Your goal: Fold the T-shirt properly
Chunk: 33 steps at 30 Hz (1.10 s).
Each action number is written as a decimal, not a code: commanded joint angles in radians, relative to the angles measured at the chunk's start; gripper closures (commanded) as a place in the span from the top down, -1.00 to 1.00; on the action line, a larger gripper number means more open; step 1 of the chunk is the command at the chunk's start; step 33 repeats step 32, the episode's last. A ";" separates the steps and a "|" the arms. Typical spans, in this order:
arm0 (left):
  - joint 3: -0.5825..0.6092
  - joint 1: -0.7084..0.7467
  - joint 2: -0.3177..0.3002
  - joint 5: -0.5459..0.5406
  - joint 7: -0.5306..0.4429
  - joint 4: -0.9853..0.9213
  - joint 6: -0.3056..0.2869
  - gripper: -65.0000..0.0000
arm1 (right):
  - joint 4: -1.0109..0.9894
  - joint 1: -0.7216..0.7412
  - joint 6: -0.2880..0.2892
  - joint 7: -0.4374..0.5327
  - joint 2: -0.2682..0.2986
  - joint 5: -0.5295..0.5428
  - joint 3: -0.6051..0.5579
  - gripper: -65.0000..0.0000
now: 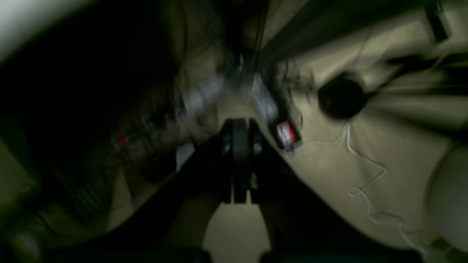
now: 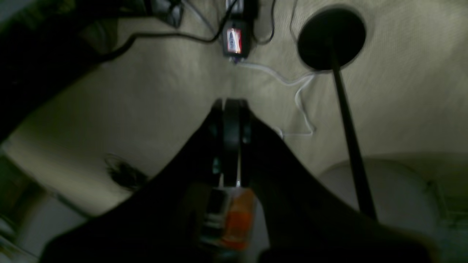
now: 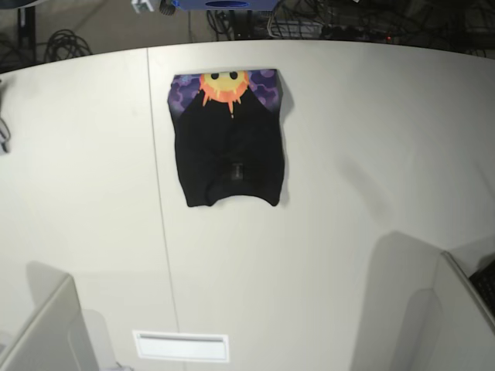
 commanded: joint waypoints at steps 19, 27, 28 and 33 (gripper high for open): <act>0.496 -0.819 0.310 -0.011 -0.645 -1.621 0.145 -1.00 | -1.601 0.569 0.003 1.142 -0.301 -0.031 -0.503 -1.00; 0.497 -0.823 0.276 -0.016 -0.539 -1.541 0.145 -1.00 | -1.517 0.573 -0.003 1.065 -0.285 -0.028 -0.502 -1.00; 0.497 -0.823 0.275 -0.016 -0.537 -1.541 0.145 -1.00 | -1.517 0.575 -0.003 1.065 -0.287 -0.028 -0.502 -1.00; 0.497 -0.823 0.273 -0.016 -0.537 -1.541 0.145 -1.00 | -1.517 0.587 -0.003 1.067 -0.287 -0.028 -0.502 -1.00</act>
